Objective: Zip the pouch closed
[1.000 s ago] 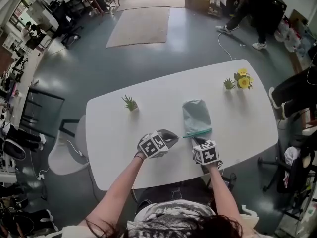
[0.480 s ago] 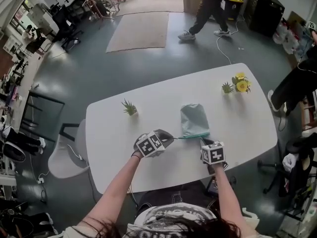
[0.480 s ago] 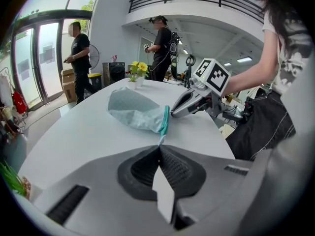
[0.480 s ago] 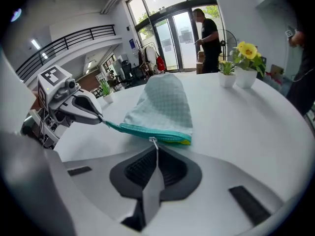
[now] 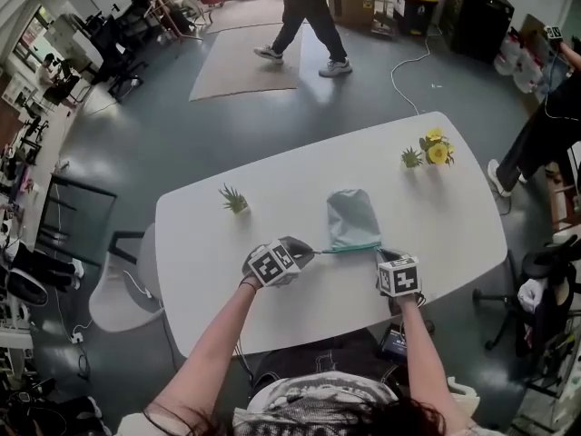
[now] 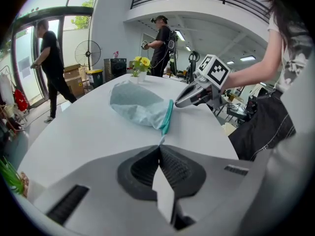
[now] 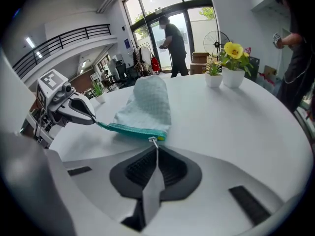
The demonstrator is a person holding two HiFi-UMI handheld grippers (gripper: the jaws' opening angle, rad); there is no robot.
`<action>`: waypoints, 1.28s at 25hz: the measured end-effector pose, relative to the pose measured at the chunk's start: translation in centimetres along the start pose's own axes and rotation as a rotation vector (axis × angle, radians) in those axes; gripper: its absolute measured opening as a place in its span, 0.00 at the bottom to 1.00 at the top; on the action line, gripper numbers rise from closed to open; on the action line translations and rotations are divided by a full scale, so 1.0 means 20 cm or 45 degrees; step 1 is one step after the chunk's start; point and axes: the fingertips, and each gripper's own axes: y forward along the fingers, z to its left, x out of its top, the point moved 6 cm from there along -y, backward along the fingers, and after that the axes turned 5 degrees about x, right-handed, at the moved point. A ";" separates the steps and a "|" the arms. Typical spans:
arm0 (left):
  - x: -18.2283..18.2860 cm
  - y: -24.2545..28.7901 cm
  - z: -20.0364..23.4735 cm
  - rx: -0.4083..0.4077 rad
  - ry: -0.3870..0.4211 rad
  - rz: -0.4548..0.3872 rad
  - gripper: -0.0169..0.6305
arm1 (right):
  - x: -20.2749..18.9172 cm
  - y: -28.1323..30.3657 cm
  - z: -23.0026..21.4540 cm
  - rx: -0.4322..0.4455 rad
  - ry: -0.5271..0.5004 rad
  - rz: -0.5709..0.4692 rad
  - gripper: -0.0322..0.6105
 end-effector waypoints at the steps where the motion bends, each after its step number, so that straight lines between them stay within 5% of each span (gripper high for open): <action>1: 0.00 0.01 -0.01 -0.004 -0.005 0.015 0.05 | 0.00 0.00 0.00 -0.011 -0.004 -0.009 0.07; 12: -0.04 0.04 -0.10 -0.040 -0.114 -0.018 0.05 | -0.02 -0.06 0.02 0.019 0.097 -0.110 0.17; 16: -0.06 -0.02 -0.13 -0.030 -0.144 -0.107 0.25 | -0.02 -0.15 0.09 0.037 0.082 -0.178 0.17; 32: -0.24 -0.48 -0.36 0.164 -0.302 -0.509 0.19 | -0.02 -0.53 0.72 0.171 -0.121 -0.530 0.17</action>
